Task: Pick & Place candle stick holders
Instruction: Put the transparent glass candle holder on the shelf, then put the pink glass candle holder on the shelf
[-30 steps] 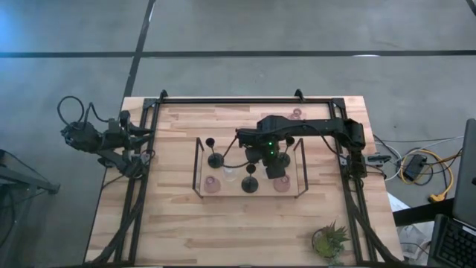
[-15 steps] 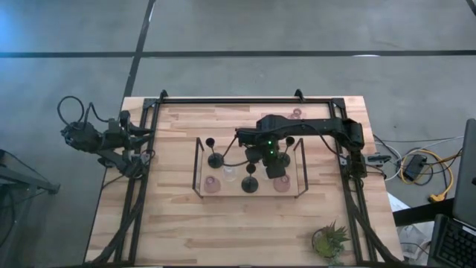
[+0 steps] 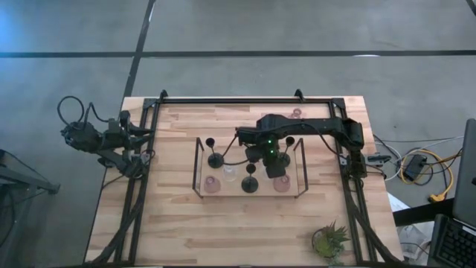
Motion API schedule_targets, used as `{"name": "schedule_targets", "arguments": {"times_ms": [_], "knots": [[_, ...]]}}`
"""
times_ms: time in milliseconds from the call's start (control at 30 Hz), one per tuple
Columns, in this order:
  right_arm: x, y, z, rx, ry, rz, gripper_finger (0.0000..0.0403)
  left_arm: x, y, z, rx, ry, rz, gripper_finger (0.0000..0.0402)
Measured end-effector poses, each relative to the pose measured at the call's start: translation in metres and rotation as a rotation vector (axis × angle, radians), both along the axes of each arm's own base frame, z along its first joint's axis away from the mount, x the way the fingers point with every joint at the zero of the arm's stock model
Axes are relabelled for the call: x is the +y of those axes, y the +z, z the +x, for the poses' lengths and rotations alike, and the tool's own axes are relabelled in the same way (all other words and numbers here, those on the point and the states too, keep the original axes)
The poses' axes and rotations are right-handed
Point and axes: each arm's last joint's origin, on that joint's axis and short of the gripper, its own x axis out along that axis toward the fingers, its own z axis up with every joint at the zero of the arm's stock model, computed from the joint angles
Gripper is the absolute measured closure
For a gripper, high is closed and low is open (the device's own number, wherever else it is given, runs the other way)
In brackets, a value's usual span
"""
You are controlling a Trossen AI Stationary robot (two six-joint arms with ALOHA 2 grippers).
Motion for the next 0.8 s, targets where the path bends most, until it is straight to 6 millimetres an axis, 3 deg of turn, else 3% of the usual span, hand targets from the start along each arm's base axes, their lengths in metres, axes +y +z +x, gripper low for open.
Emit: {"name": "schedule_targets", "arguments": {"times_ms": [333,633,800], "knots": [[-0.002,0.000,0.000,-0.005,-0.005,-0.006,0.0351,0.000,0.000,0.000,0.000,0.000,0.000,0.0314],[-0.003,0.001,0.001,-0.004,-0.016,-0.028,0.0303,0.000,0.000,0.000,0.000,0.000,0.000,0.0314],[-0.003,0.011,0.002,-0.034,-0.016,-0.031,0.0282,0.000,0.000,0.000,0.000,0.000,0.000,0.0312]]}}
